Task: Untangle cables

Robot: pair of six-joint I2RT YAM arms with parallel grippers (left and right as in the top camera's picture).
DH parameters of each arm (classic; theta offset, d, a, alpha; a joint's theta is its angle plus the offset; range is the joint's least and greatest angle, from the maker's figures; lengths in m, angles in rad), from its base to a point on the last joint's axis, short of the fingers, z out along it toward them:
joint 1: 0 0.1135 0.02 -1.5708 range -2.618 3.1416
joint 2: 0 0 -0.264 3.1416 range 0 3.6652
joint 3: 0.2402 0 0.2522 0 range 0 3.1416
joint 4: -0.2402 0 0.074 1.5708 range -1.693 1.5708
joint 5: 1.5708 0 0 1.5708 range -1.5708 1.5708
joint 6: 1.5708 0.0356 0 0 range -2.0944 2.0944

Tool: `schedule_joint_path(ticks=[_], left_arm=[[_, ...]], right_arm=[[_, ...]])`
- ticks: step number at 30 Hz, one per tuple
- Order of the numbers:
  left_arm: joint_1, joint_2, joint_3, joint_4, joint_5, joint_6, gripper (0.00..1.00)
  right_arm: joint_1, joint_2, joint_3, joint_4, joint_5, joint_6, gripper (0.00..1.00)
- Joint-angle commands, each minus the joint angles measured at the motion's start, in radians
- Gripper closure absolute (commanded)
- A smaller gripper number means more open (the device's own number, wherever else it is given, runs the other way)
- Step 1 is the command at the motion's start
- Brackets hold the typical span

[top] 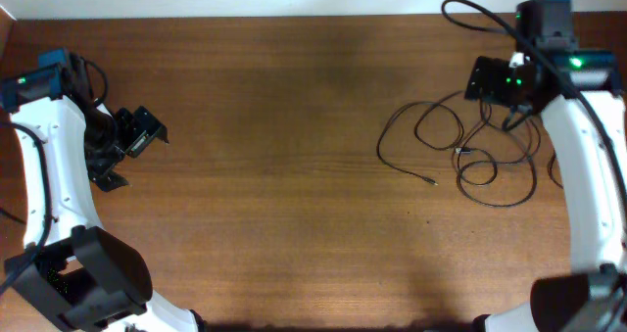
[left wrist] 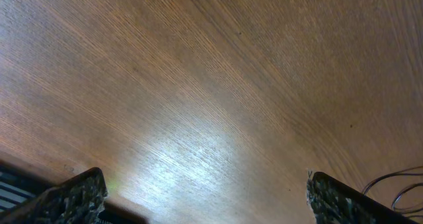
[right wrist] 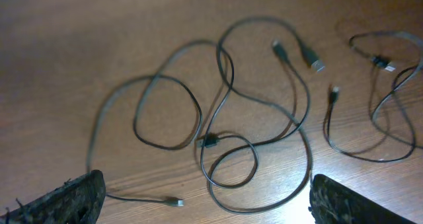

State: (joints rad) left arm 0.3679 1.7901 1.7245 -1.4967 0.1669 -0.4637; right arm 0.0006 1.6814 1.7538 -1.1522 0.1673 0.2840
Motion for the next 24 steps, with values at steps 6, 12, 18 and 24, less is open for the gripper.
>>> schedule_joint_path(ticks=[6, 12, 18, 24], left_arm=[[0.003, -0.002, 0.014, -0.001, -0.008, 0.006, 0.01], [0.003, -0.002, 0.014, -0.001, -0.008, 0.006, 0.01], [0.003, -0.002, 0.014, -0.001, -0.008, 0.006, 0.01], [0.003, -0.002, 0.014, -0.001, -0.007, 0.006, 0.01]], right_arm=[[0.0, -0.256, 0.0, 0.0, 0.001, 0.004, 0.01], [0.0, -0.592, 0.0, 0.0, 0.001, 0.004, 0.01], [-0.001, -0.758, 0.0, -0.007, 0.001, 0.005, 0.01], [-0.001, -0.86, -0.011, -0.129, 0.005, 0.004, 0.01]])
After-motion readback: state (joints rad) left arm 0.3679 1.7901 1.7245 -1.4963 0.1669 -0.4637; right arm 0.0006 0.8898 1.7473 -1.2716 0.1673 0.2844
